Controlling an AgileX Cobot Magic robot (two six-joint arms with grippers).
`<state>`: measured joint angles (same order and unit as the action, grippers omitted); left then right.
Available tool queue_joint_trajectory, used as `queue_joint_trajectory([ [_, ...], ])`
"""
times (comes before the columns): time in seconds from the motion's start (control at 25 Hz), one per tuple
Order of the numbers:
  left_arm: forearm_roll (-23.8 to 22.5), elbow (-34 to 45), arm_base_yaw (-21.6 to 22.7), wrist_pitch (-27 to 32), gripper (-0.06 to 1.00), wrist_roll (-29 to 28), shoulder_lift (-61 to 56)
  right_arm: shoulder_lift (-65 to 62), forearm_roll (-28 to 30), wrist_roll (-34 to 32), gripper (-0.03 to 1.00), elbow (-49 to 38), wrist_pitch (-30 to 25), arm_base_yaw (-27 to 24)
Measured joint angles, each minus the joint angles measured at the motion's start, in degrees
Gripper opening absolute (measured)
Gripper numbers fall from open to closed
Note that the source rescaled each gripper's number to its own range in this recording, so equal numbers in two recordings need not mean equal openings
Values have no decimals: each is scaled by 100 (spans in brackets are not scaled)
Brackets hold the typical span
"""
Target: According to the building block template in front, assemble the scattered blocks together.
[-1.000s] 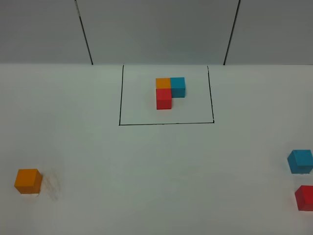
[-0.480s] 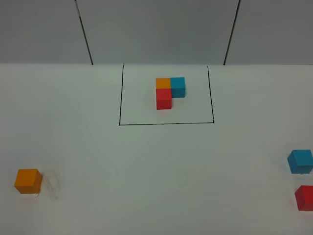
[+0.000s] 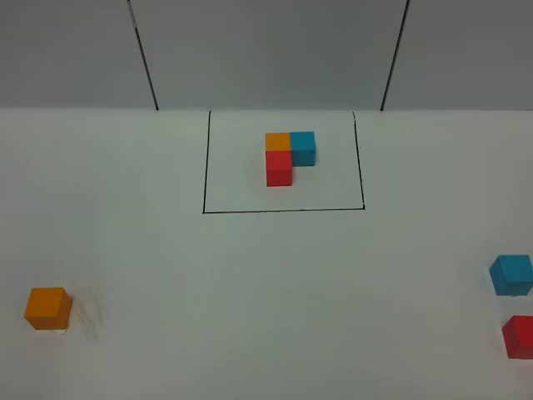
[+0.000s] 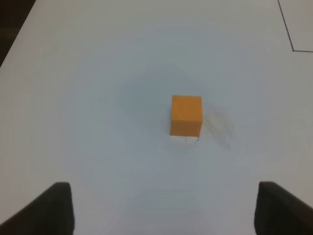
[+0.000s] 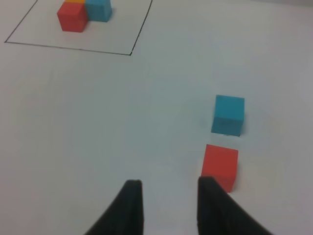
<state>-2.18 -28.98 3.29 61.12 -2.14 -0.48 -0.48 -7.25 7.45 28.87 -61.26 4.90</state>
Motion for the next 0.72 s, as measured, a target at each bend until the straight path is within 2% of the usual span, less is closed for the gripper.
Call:
queue_joint_trajectory([
  [0.24,0,-181,0,-81,96,0,568,0,0,0,0,0,0,0],
  [0.52,18,-928,0,-428,96,-5,2227,0,0,0,0,0,0,0],
  [0.72,50,-1132,0,-759,96,-5,3359,0,0,0,0,0,0,0],
])
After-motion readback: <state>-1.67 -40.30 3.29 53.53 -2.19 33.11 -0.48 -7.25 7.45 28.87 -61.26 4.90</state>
